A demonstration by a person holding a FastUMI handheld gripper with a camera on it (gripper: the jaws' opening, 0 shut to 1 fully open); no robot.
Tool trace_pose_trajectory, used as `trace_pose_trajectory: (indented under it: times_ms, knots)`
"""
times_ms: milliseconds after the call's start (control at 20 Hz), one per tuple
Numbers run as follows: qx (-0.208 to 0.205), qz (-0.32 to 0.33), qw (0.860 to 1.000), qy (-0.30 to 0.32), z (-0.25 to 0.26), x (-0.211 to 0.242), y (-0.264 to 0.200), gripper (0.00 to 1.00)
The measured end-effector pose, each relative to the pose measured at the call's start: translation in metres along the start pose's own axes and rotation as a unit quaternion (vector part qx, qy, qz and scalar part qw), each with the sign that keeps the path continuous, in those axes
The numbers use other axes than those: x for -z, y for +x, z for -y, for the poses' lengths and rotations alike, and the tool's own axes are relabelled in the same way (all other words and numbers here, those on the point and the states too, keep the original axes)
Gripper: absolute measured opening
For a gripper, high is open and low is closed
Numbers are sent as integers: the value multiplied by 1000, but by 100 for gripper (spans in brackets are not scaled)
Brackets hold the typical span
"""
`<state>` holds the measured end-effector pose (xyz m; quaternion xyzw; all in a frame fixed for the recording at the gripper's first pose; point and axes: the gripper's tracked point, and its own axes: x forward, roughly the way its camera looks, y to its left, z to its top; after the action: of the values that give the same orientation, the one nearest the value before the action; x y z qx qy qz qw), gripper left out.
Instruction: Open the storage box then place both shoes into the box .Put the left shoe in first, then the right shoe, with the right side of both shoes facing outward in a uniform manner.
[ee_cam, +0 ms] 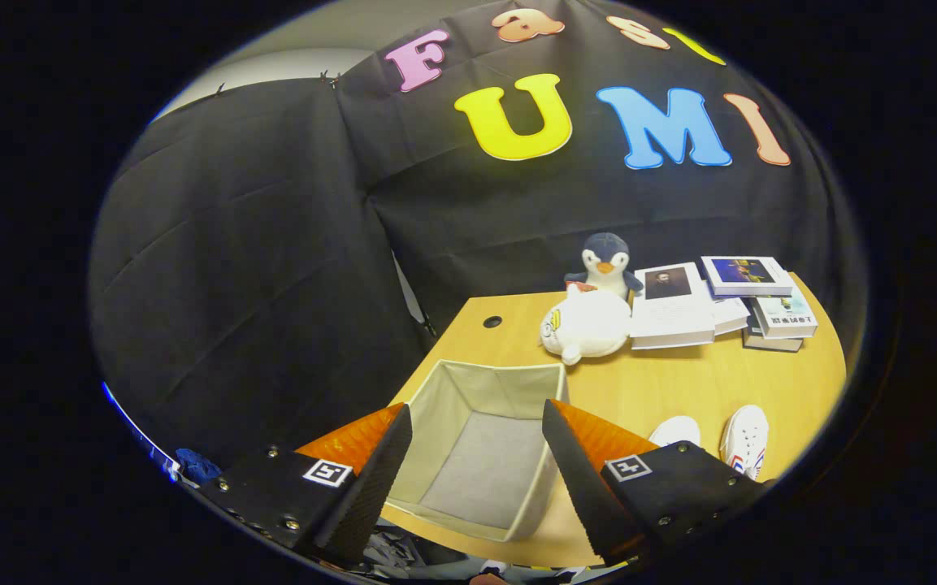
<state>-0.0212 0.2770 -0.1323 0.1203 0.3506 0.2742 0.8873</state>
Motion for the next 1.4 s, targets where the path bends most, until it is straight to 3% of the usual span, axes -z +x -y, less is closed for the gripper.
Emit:
trace_pose_trajectory:
  times_ms: [650, 1000, 1400]
  knots:
    - [101, -38, 994, 35, 150, 46, -8, 98]
    - [130, -75, 987, 56, 203, 85, 4, 98]
    - [131, -139, 978, 87, 230, 142, 20, 97]
